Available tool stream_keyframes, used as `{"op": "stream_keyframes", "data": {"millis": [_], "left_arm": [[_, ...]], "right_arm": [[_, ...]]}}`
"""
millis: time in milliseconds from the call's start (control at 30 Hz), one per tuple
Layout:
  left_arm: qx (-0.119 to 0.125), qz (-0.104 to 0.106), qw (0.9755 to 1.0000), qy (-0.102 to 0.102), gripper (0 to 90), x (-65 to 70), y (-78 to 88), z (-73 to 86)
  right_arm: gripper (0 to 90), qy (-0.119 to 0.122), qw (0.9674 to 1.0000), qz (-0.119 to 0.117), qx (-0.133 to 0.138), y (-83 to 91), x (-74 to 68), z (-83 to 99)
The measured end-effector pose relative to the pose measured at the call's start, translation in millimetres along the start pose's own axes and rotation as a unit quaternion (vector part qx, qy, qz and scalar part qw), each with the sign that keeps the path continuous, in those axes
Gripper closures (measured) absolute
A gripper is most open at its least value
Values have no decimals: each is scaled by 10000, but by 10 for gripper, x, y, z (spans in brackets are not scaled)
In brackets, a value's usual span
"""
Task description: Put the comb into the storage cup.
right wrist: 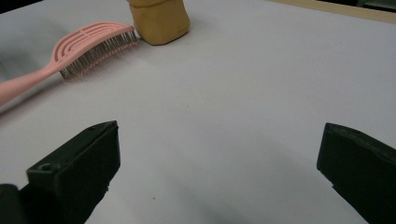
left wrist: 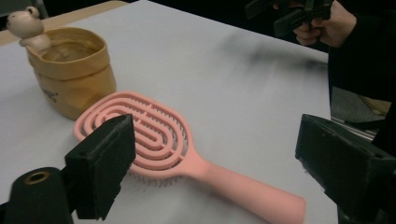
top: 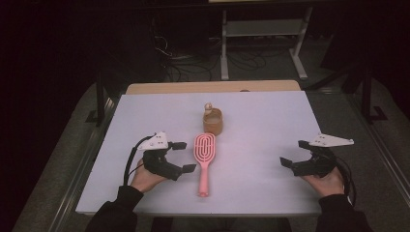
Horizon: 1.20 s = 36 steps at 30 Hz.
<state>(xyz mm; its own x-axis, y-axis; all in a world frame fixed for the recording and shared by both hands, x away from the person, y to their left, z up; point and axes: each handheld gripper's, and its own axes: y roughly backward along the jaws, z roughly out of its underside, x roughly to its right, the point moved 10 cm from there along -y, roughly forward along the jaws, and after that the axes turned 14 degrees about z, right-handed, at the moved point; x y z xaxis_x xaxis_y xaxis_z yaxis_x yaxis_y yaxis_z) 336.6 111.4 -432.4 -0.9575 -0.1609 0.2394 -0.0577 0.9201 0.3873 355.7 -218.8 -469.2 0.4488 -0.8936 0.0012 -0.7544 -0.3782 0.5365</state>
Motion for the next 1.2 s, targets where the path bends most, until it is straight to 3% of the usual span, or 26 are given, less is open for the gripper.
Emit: {"op": "stream_keyframes", "data": {"millis": [500, 767, 1167, 1200], "left_arm": [[-281, 382, 9989, 0, 224, 108, -200, 34], [-476, 456, 9978, -53, 300, 140, -281, 70], [-772, 502, 9957, -95, 479, 186, -425, 130], [-832, 535, 9950, -117, 541, 195, -448, 144]], "right_arm": [[0, 16, 10000, -6, -5, -1, -1, 2], [0, 22, 10000, -13, -2, 0, -4, 2], [0, 37, 10000, -31, 0, -1, -11, 2], [0, 34, 10000, -31, 0, -2, -12, 2]]}}
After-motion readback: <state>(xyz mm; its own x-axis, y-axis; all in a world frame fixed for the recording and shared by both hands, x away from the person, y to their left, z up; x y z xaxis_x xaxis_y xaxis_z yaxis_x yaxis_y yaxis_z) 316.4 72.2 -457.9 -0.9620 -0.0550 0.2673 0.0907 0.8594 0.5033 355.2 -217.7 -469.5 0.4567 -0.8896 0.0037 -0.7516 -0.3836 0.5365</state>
